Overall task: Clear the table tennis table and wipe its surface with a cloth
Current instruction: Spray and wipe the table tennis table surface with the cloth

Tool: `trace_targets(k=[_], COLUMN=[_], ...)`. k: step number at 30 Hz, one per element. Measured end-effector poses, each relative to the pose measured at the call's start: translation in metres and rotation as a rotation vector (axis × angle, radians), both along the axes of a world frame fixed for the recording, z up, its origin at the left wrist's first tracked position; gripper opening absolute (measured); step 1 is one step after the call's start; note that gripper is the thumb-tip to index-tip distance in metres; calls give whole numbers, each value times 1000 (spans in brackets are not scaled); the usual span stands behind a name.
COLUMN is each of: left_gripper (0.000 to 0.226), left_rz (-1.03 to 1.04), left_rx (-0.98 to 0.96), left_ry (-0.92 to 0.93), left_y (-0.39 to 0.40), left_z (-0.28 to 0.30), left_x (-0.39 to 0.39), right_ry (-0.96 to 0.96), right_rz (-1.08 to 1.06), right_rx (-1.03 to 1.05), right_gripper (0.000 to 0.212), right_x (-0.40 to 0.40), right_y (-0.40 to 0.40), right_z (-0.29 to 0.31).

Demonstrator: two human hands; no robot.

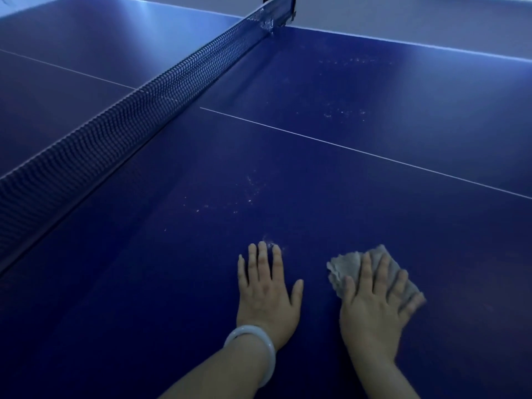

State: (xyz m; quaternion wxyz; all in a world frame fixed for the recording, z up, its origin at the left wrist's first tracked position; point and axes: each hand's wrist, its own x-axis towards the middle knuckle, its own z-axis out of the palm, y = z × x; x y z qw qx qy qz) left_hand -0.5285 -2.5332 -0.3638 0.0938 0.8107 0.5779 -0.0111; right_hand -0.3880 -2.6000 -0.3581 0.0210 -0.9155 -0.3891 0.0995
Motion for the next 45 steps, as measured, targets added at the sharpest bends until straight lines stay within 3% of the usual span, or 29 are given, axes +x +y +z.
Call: trace_targets(k=[5, 9, 11, 15, 18, 24, 29, 34, 38, 43, 45], left_gripper=[78, 61, 57, 69, 83, 89, 86, 85, 86, 83, 84], left_rz=[-27, -75, -98, -111, -34, 6, 7, 2, 7, 4, 6], left_rx=[-41, -139, -148, 15, 27, 26, 27, 29, 5, -4, -15], left_ry=[-74, -419, -497, -217, -44, 36, 20, 43, 37, 48, 47], left_y=[1, 6, 9, 23, 40, 53, 53, 52, 53, 53, 53], left_z=[4, 9, 9, 3, 1, -8, -12, -8, -6, -5, -3], left_x=[-6, -30, -62, -132, -162, -176, -176, -175, -175, -175, -175], right_ry=[-4, -30, -22, 5, 3, -2, -5, -7, -60, 31, 41], right_rz=[34, 41, 36, 27, 17, 27, -115, 226, 555, -68, -100], right_rx=[18, 27, 36, 52, 47, 48, -24, 20, -37, -44, -33], right_gripper=[61, 60, 61, 58, 58, 59, 66, 66, 58, 58, 58], right_x=[-27, -23, -26, -28, -29, -27, -64, -121, -81, 8, -10], right_y=[0, 1, 1, 0, -1, -2, 24, 91, 122, 141, 150], right_z=[-3, -3, -1, 3, 2, -2, -3, -7, -18, -4, 1])
